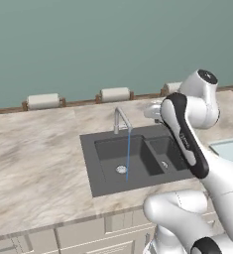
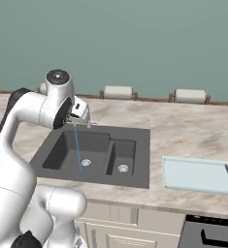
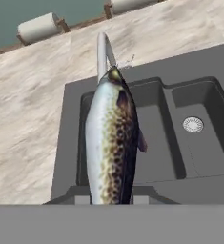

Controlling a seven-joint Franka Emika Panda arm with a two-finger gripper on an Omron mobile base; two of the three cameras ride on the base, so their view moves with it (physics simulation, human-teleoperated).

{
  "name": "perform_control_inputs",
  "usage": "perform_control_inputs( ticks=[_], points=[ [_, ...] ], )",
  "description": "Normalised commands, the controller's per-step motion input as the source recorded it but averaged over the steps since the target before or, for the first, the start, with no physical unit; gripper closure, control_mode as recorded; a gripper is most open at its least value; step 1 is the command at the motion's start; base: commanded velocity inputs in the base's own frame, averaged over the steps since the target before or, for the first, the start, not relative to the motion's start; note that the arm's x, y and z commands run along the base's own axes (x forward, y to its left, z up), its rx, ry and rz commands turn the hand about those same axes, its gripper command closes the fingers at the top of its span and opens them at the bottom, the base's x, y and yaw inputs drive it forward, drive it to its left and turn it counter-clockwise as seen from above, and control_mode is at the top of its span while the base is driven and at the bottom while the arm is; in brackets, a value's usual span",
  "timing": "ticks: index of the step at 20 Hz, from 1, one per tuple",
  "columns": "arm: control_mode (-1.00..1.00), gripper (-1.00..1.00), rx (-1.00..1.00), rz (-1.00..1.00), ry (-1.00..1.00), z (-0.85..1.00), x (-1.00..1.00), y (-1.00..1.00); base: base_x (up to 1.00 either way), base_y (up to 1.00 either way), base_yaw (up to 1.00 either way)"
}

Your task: Take the fish out of the fridge, briefly rinse it in the sink, and place it on the tray next to the sink.

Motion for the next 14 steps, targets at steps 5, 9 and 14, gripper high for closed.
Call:
perform_control_inputs(
  ticks=[5, 9, 14],
  points=[
    [-1.00, 1.00, 0.57, 0.21, 0.47, -0.30, 0.12, -0.70, 0.00, 0.00, 0.00],
    [-1.00, 1.00, 0.36, 0.17, 0.39, -0.33, 0.28, -0.46, 0.00, 0.00, 0.00],
    [-1.00, 1.00, 0.03, 0.02, 0.20, -0.14, 0.12, 0.00, 0.00, 0.00, 0.00]
  ],
)
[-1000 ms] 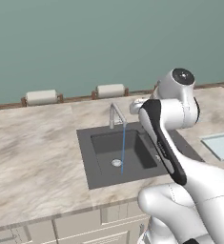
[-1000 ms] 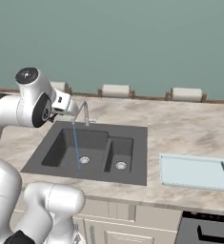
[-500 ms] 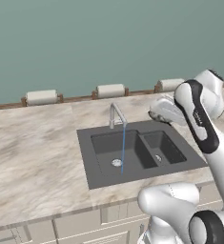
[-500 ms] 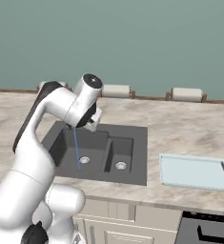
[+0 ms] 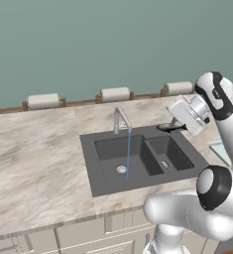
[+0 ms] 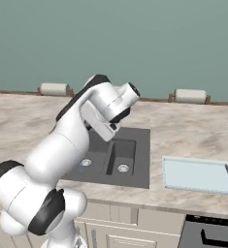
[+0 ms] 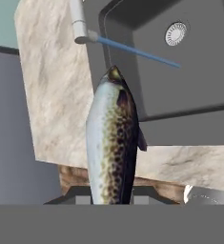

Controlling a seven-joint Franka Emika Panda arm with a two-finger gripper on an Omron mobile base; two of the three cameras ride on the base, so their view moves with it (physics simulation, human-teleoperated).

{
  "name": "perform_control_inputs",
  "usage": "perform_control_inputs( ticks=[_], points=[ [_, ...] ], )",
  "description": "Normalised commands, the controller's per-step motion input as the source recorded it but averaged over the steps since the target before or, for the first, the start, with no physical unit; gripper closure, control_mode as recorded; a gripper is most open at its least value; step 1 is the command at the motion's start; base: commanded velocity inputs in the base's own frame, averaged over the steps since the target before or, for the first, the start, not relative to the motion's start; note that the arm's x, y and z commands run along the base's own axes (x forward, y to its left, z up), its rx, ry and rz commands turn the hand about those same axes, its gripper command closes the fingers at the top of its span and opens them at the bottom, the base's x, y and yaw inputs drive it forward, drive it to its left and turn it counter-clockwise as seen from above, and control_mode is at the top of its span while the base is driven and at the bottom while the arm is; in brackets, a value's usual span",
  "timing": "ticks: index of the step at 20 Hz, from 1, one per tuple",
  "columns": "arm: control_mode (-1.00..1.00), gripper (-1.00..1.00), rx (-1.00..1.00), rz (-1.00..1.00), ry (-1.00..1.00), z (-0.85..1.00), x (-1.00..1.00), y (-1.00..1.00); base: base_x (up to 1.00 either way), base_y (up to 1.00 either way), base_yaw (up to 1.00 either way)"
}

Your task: Take the fish out of the fridge, briefly rinse it in the sink, and place it on the tray next to the sink.

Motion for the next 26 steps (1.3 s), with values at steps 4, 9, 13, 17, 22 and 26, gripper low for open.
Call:
perform_control_inputs(
  ticks=[4, 9, 13, 17, 22, 26],
  points=[
    [-1.00, 1.00, 0.00, 0.00, 0.12, -0.46, 0.13, 0.00, 0.00, 0.00, 0.00],
    [-1.00, 1.00, 0.00, 0.07, 0.08, -0.74, 0.06, 0.00, 0.00, 0.00, 0.00],
    [-1.00, 1.00, 0.00, 0.09, 0.00, -0.44, 0.14, 0.05, 0.00, 0.00, 0.00],
    [-1.00, 1.00, 0.04, 0.06, 0.06, -0.02, 0.41, 0.30, 0.00, 0.00, 0.00],
    [-1.00, 1.00, 0.05, 0.09, 0.11, 0.00, 0.41, 0.42, 0.00, 0.00, 0.00],
    [-1.00, 1.00, 0.04, 0.14, 0.12, -0.09, 0.23, 0.37, 0.00, 0.00, 0.00]
  ],
)
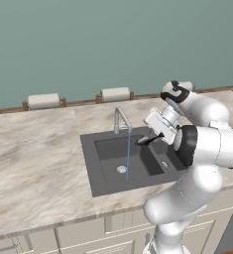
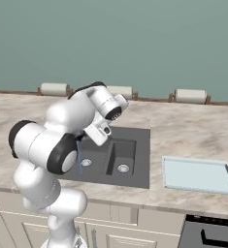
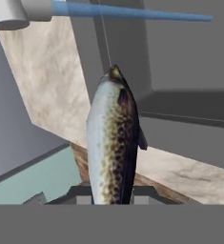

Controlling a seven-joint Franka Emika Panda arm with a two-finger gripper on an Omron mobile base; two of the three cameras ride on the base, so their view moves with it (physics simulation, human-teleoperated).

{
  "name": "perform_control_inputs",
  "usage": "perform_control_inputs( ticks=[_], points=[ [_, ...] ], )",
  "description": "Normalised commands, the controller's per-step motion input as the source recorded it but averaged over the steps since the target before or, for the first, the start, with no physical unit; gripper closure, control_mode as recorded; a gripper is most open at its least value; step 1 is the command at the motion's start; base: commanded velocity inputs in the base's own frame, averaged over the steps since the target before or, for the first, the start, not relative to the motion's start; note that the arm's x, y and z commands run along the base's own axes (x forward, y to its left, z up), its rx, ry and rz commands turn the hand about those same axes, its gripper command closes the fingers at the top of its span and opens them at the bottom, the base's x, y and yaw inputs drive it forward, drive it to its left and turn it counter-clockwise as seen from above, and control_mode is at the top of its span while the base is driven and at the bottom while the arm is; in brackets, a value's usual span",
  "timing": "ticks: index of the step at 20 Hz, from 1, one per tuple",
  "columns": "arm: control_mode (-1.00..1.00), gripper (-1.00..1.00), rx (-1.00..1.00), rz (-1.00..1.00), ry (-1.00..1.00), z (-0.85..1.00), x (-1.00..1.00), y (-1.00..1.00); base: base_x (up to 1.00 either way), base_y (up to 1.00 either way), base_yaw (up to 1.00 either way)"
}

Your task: Take the fish out of the fridge, briefly rinse it in the sink, and place it on the tray next to the sink.

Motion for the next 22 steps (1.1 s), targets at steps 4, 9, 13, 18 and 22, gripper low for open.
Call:
perform_control_inputs(
  ticks=[4, 9, 13, 18, 22],
  points=[
    [-1.00, 1.00, 0.09, 0.15, 0.10, -0.20, 0.13, 0.11, 0.00, 0.00, 0.00],
    [-1.00, 1.00, 0.05, 0.12, 0.01, -0.04, 0.09, 0.00, 0.00, 0.00, 0.00],
    [-1.00, 1.00, 0.04, 0.07, 0.00, 0.00, 0.00, 0.00, 0.00, 0.00, 0.00],
    [-1.00, 1.00, 0.00, 0.00, -0.07, 0.00, 0.01, 0.00, 0.00, 0.00, 0.00],
    [-1.00, 1.00, 0.00, -0.02, -0.09, 0.00, 0.10, 0.00, 0.00, 0.00, 0.00]
  ],
)
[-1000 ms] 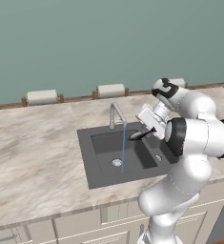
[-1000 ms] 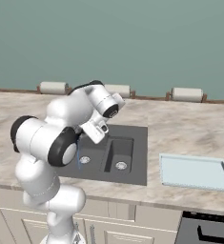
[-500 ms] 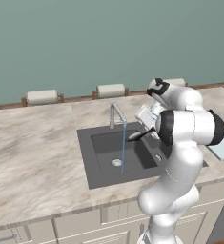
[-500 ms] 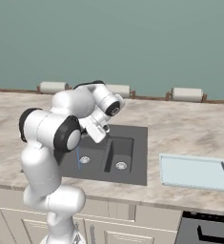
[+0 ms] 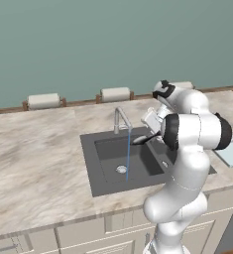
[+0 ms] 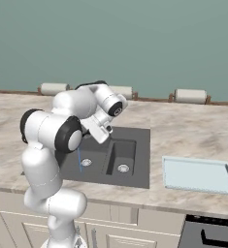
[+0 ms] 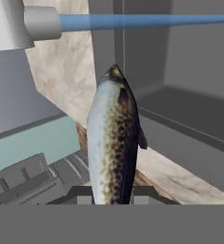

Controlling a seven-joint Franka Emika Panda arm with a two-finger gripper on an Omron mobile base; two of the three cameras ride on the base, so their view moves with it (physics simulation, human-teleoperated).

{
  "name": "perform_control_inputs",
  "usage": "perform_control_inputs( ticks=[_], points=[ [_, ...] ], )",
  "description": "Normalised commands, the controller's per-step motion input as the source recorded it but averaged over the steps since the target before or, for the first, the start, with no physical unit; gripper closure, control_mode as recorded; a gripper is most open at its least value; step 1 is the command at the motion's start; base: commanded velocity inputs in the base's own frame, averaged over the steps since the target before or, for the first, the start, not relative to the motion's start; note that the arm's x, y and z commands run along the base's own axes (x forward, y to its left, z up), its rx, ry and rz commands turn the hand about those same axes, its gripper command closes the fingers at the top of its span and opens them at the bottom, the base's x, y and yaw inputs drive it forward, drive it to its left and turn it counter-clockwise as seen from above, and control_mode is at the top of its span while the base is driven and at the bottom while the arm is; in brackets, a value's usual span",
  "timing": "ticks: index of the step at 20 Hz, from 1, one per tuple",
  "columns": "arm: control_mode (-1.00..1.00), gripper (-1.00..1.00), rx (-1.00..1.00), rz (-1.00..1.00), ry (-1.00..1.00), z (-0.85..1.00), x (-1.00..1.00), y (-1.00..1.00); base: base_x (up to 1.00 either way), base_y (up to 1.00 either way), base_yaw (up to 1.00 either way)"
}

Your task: Take the fish out of the fridge, briefly rinse it in the sink, and place it on the tray next to the sink.

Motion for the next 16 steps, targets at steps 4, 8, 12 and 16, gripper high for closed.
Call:
perform_control_inputs(
  ticks=[4, 8, 12, 16],
  points=[
    [-1.00, 1.00, 0.00, -0.05, -0.06, 0.00, 0.16, 0.00, 0.00, 0.00, 0.00],
    [-1.00, 1.00, 0.00, -0.06, -0.02, 0.00, 0.24, 0.00, 0.00, 0.00, 0.00],
    [-1.00, 1.00, 0.00, -0.07, -0.01, -0.02, 0.29, 0.00, 0.00, 0.00, 0.00],
    [-1.00, 1.00, 0.00, -0.06, 0.00, -0.04, 0.28, 0.00, 0.00, 0.00, 0.00]
  ],
)
